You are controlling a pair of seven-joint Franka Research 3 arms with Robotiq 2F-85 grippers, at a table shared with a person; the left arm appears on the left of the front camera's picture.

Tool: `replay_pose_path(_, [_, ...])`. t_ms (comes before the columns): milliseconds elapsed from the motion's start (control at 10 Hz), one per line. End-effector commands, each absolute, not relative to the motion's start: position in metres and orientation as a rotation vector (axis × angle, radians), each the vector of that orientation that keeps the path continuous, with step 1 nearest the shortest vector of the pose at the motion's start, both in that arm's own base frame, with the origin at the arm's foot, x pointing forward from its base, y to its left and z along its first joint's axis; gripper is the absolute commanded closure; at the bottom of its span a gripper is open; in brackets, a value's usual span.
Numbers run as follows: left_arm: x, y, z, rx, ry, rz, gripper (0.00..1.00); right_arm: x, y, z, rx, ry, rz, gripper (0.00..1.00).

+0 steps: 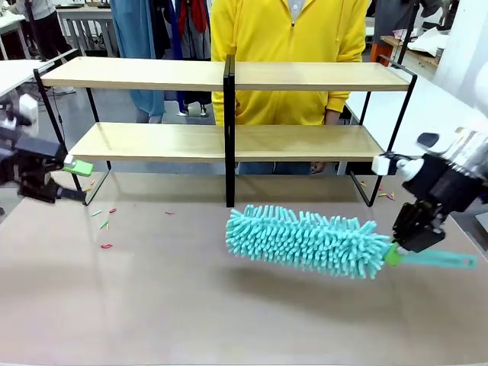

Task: Clean the shelves.
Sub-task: Place the Duster on the table.

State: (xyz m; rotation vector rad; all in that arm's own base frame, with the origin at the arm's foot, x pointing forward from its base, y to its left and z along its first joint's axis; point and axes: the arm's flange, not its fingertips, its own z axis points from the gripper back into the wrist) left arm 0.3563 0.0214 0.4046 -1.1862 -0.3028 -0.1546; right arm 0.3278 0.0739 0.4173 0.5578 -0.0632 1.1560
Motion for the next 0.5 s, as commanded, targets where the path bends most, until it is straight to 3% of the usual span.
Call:
replay_pose_path(0, [0.262, 0.008, 0.282, -1.396, -0.196, -0.083, 0.00, 0.344, 0.077, 0.420, 0.567, -0.070, 1.179, 0.88])
replay_pose_path(100, [0.257, 0.012, 0.273, -1.443, -0.217, -0.109, 0.00, 0.348, 0.079, 0.420, 0.563, -0.054, 1.181, 0.88])
replay_pose_path(200, [0.259, 0.008, 0.277, -1.380, -0.278, -0.142, 0.00, 0.352, 0.079, 0.422, 0.556, -0.044, 1.186, 0.88])
replay_pose_path(300, [0.341, 0.058, 0.325, -1.418, -0.265, -0.063, 0.00, 0.358, 0.081, 0.424, 0.555, -0.033, 1.196, 0.88])
replay_pose_path(400, [0.341, 0.058, 0.325, -1.418, -0.265, -0.063, 0.00, 0.360, 0.081, 0.427, 0.565, -0.023, 1.202, 0.88])
